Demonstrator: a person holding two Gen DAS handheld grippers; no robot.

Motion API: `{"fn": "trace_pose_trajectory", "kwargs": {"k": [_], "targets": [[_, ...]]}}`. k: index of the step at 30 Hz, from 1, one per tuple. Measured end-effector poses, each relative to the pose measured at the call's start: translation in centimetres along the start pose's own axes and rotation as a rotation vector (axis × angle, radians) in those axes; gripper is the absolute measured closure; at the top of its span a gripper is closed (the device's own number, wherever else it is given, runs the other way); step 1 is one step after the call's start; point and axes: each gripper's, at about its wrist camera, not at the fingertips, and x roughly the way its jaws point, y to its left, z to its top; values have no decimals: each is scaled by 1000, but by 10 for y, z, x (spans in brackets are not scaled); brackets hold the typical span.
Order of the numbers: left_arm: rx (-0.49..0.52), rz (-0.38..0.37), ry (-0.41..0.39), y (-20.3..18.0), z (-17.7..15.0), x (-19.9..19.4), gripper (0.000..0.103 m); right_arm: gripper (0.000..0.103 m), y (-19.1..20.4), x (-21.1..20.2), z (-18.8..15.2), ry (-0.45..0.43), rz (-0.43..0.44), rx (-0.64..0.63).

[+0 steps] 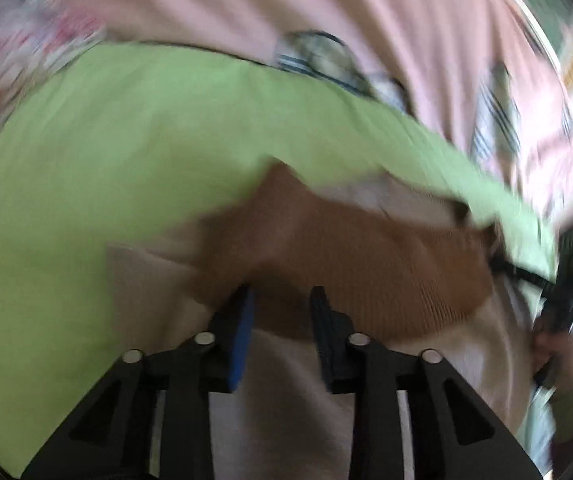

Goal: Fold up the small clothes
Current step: 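Open both grippers and release the folded brown hem onto the sweater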

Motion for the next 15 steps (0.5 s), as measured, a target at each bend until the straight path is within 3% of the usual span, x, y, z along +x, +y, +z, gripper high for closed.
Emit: {"fn": "trace_pose_trajectory", "kwargs": {"k": [2, 6, 11, 15], "targets": [[-36, -7, -28, 13, 1, -5, 78, 75, -18, -4, 5, -44, -15, 62], [-18, 19, -35, 14, -10, -4, 80, 75, -31, -19, -1, -105, -67, 143], [-15, 55, -48, 10, -18, -15, 80, 73, -21, -38, -7, -126, -90, 138], [-11, 61, -73, -1, -41, -47, 71, 72, -3, -63, -22, -127, -44, 127]]}}
